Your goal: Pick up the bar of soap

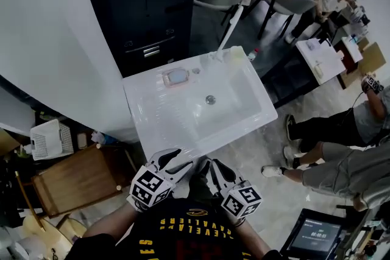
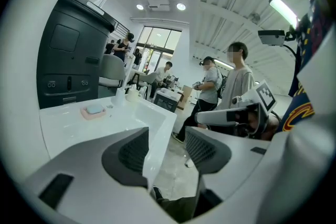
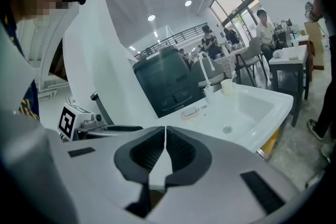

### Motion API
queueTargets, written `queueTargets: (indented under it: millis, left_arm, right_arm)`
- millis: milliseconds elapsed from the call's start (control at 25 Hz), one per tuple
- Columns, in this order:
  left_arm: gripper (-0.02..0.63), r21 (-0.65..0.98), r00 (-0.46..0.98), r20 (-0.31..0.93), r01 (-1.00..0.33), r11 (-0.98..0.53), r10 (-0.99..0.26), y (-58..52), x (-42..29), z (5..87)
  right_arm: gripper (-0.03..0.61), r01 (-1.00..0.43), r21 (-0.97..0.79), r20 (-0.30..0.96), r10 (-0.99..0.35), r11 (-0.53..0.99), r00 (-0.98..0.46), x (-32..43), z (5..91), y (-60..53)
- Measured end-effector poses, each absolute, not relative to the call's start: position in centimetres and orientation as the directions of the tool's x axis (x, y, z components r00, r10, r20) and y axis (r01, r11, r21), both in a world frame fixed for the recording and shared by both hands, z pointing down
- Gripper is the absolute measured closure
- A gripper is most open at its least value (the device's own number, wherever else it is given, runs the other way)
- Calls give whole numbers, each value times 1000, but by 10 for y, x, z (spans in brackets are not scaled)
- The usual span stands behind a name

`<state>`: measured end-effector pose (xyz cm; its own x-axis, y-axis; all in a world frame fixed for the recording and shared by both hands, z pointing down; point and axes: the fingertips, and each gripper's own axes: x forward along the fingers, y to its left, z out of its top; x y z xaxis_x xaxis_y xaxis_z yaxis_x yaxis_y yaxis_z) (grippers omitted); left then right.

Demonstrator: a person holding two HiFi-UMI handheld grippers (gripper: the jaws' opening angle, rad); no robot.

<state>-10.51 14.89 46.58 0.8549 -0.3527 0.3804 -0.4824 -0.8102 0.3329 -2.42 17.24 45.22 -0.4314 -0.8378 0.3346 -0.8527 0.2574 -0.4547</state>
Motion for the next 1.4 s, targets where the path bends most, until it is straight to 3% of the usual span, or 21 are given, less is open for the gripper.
queueTargets:
  millis: [240, 800, 1400]
  left_arm:
    - [383, 288, 804, 386, -571, -768, -453, 91, -86, 464]
    - [383, 44, 540, 475, -803, -594, -695, -62, -71, 463]
    - [358, -202, 447, 669, -660, -724, -594, -184, -93, 521]
  right_arm:
    - [558, -828, -469, 321, -815, 306, -483, 8, 458, 132]
    - [558, -763, -510, 325, -732, 397, -599, 108, 464, 47]
    - [558, -770, -530, 367, -723, 355, -586, 111, 484, -4]
